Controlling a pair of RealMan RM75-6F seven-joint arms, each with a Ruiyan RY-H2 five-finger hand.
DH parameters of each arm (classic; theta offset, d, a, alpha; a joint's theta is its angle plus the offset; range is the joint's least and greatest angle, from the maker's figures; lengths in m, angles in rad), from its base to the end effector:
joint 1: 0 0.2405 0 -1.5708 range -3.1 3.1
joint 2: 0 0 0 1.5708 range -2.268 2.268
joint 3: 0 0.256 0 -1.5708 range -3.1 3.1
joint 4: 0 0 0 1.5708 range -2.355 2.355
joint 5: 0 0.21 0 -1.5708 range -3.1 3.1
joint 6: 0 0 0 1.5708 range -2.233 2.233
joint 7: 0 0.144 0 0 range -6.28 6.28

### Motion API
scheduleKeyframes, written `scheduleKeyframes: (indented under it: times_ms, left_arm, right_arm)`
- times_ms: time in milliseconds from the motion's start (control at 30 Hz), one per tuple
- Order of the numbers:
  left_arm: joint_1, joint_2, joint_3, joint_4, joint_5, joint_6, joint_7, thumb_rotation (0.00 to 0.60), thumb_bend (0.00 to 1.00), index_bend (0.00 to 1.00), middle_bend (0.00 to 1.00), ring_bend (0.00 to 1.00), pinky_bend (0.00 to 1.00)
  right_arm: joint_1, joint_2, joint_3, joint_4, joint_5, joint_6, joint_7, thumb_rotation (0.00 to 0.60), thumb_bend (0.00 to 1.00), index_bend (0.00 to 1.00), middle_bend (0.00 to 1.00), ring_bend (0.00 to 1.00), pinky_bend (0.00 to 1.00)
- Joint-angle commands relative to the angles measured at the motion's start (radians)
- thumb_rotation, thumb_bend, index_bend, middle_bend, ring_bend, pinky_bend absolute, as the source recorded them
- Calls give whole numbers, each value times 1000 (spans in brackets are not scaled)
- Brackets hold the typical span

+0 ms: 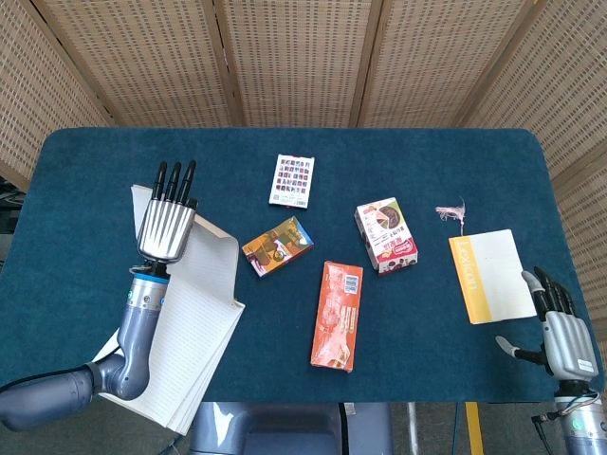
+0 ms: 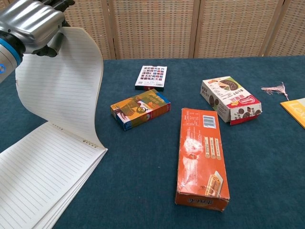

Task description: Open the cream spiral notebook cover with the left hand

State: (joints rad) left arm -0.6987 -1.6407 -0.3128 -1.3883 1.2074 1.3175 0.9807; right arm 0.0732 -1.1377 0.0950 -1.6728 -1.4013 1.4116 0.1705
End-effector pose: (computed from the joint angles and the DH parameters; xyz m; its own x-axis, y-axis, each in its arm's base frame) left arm -0.1313 0.3659 0.0349 0.7753 -0.2822 0.5650 0.5603 -0.1055 -0.8216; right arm -0.3120 -0.1850 0.1486 0.1386 -0.0248 0.9900 -0.9855 0.0949 0.1404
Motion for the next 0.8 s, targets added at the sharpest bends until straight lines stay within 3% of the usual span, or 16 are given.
scheduleKeyframes:
  times_ms: [33, 167, 300, 500, 700, 800]
  left_arm:
    - [-33, -52, -8, 79, -13, -9, -10, 600, 638, 723, 0, 0, 0]
    - [-68, -90, -10, 162, -3, -19, -25, 600, 590, 619, 0, 0, 0]
    - [-91, -113, -20, 208, -4, -25, -37, 600, 522, 415, 0, 0, 0]
    - [-126, -154, -36, 281, 5, -22, -87, 600, 229, 97, 0, 0, 0]
    - [-132, -155, -33, 283, 24, -13, -145, 600, 58, 0, 0, 0, 0]
    - [-129, -145, -35, 266, 24, -5, -158, 600, 41, 0, 0, 0, 0]
  right_arm:
    - [1, 1, 2, -1, 5, -5, 7, 600, 28, 0, 0, 0, 0]
    - [4, 2, 4, 1, 14, -16, 18, 600, 28, 0, 0, 0, 0]
    - [7, 1, 6, 3, 19, -24, 21, 600, 28, 0, 0, 0, 0]
    - [9, 1, 9, 7, 26, -30, 30, 600, 28, 0, 0, 0, 0]
    - [9, 2, 10, 6, 27, -30, 35, 600, 28, 0, 0, 0, 0]
    - [8, 2, 8, 4, 24, -28, 33, 600, 28, 0, 0, 0, 0]
